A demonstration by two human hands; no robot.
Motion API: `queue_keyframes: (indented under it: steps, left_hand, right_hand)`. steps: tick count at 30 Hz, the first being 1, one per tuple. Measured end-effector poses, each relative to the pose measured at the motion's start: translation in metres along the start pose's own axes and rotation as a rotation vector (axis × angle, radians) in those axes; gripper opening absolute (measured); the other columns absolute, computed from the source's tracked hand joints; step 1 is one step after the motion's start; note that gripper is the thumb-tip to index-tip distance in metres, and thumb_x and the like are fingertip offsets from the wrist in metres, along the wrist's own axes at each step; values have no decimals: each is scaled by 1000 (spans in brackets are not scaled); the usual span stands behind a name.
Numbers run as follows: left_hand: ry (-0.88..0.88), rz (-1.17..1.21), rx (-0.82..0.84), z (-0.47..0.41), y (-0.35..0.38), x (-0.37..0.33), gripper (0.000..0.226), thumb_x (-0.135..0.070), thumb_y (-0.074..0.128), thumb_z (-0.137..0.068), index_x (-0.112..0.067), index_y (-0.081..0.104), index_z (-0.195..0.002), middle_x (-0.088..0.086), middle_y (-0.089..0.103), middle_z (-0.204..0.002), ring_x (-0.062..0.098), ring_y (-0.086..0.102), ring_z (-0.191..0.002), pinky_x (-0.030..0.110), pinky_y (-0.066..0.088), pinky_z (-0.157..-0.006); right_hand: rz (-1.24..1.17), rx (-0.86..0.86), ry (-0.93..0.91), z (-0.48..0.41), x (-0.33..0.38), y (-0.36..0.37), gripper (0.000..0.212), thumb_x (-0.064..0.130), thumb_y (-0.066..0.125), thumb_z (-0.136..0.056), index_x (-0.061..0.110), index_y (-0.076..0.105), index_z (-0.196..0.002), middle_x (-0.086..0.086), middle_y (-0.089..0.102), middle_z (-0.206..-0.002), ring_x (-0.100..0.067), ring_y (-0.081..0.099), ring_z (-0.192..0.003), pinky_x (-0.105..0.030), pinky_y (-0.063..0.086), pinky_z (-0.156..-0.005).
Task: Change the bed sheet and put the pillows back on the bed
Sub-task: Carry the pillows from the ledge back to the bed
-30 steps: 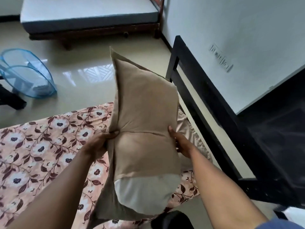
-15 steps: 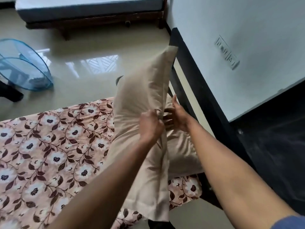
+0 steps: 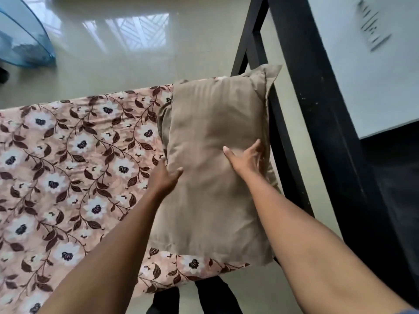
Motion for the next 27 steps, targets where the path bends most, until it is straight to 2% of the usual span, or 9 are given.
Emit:
queue_keyframes:
  steps: [4,7,9,13,15,19,24,26,27]
  left_hand:
    - [-147,444,169,-4,29,42,69,-52,86,-74,-21,54,-127,-4,66,-126,19,64,-116,40,51,-97]
    - [-191,697,151,2,42,52,77,-52,96,-55,-22,68,-119,2,77,-110,26,73,-103,46,59,-89]
    - [-200,832,87,11,35,45,64,-34,97,-58,-15,70,-113,8,77,-106,28,75,-96,43,61,-85]
    - [-63,763,-55,43,26,20,48,-24,94,-70,-20,68,-110,-6,78,-96,14,75,-89,34,60,-82]
    - [-65,580,-14,54,41,17,66,-49,94,-64,-26,66,-120,-8,76,-103,11,72,-94,34,58,-86]
    - [-166,351,149,52,80,34,88,-94,63,-60,-21,66,-107,-3,72,-96,21,71,-89,45,61,-79]
    - [-237,556,40,-22,66,55,98,-93,60,-64,-21,62,-132,1,68,-122,20,65,-110,44,53,-100]
    - [-290,722,43,-56,65,60,106,-96,58,-63,-24,55,-141,3,72,-121,19,69,-105,47,58,-90]
    - [-337,834,79,-66,67,60,99,-92,55,-71,-28,50,-146,-1,76,-105,13,72,-89,40,61,-74]
  right_hand:
    - [-96,-112,146,-28,-15,-5,107,63,74,-82,2,25,-156,-25,51,-148,-40,50,-136,-39,39,-109]
    - [-277,-16,-57,-37,15,-12,57,42,74,-92,9,58,-136,-13,68,-130,-29,63,-123,-33,48,-105]
    - [-434,28,-133,-42,33,-26,49,41,76,-90,12,64,-128,-5,73,-120,-22,68,-113,-41,52,-105]
    - [-152,-14,-139,-55,42,-55,50,42,67,-96,6,58,-130,-16,68,-128,-34,64,-120,-40,51,-102]
    - [153,-29,-36,-58,26,-51,57,40,53,-104,3,41,-145,-24,52,-146,-41,51,-133,-43,43,-105]
    - [285,87,-19,-61,4,-18,78,48,37,-107,9,-1,-164,-23,16,-168,-42,25,-152,-50,26,-121]
    - [191,49,-24,-75,-13,-13,105,79,47,-90,24,-2,-165,-20,35,-161,-41,39,-145,-47,32,-117]
    - [120,60,-4,-84,-21,-12,118,84,54,-81,20,1,-164,-21,41,-158,-40,42,-144,-44,34,-116]
    - [86,54,-1,-88,-24,-8,119,84,57,-80,17,7,-164,-21,43,-156,-40,44,-142,-43,36,-114]
Point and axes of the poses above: each hand's wrist, its own z-axis away from the middle knuckle, its own y-axis out of the palm, x = y × z, the point moved 6 cm from there along -z, towards the middle knuckle
